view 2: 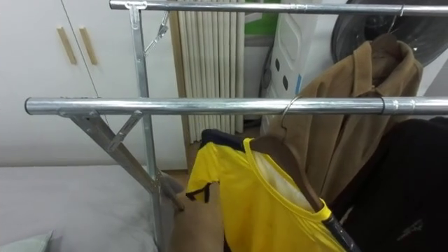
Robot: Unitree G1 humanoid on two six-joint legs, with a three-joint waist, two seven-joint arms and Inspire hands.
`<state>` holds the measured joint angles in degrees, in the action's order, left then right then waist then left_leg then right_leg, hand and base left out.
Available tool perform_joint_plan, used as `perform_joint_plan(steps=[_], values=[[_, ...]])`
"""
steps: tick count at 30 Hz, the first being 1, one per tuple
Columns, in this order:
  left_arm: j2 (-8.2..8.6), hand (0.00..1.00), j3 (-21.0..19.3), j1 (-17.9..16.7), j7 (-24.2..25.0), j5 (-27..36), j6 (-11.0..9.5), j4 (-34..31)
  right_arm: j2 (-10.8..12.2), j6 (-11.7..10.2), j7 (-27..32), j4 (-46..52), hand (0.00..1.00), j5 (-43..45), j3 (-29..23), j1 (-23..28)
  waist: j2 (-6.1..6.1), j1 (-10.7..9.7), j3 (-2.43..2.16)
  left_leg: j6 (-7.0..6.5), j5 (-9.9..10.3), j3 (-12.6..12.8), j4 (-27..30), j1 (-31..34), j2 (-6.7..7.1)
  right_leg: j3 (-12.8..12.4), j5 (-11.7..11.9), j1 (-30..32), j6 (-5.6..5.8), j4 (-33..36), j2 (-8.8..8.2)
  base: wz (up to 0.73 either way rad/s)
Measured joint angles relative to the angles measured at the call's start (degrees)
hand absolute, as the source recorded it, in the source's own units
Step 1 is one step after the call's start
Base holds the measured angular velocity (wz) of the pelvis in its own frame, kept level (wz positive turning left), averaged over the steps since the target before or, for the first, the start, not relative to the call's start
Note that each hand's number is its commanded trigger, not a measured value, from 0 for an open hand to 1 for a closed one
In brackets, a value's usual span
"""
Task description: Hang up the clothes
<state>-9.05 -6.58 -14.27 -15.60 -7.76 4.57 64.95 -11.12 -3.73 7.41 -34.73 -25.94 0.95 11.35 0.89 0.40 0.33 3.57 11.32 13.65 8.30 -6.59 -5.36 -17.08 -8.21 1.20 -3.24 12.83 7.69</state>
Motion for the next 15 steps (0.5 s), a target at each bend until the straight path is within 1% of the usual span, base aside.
perform_joint_plan(steps=[5,8,13,15], values=[[-0.01,0.00,-0.06,0.02,0.00,0.31,-0.06,-0.01,0.05,0.10,-1.93,-7.52,0.00,0.08,-0.03,0.10,0.20,-0.10,0.14,-0.03,0.01,0.02,0.01,0.06,0.08,-0.17,-0.10,0.07,0.08,-0.06,-0.04,0.00],[-0.13,0.00,-0.10,0.05,-0.02,0.32,-0.30,0.29,0.04,-0.29,-3.51,-11.94,0.00,2.73,-0.06,-0.20,0.30,-0.15,0.07,-0.04,0.02,-0.14,0.00,-0.03,0.08,-0.06,-0.09,-0.05,0.06,-0.05,-0.04,0.01],[-0.17,0.00,-0.07,0.02,-0.02,0.32,-0.87,0.43,0.07,-0.80,-6.47,-18.26,0.00,7.57,0.02,-0.23,0.33,-0.07,0.17,-0.03,0.01,-0.38,0.00,-0.01,0.08,0.01,-0.14,-0.05,0.01,-0.01,-0.05,0.00],[-0.23,0.00,0.05,0.03,-0.02,0.39,-0.93,0.54,0.21,-1.21,-8.32,-22.99,0.00,8.23,0.74,-1.15,0.45,-0.01,0.24,-0.03,0.02,-0.33,-0.01,0.02,0.06,0.04,-0.20,-0.04,0.02,-0.02,-0.06,0.00]])
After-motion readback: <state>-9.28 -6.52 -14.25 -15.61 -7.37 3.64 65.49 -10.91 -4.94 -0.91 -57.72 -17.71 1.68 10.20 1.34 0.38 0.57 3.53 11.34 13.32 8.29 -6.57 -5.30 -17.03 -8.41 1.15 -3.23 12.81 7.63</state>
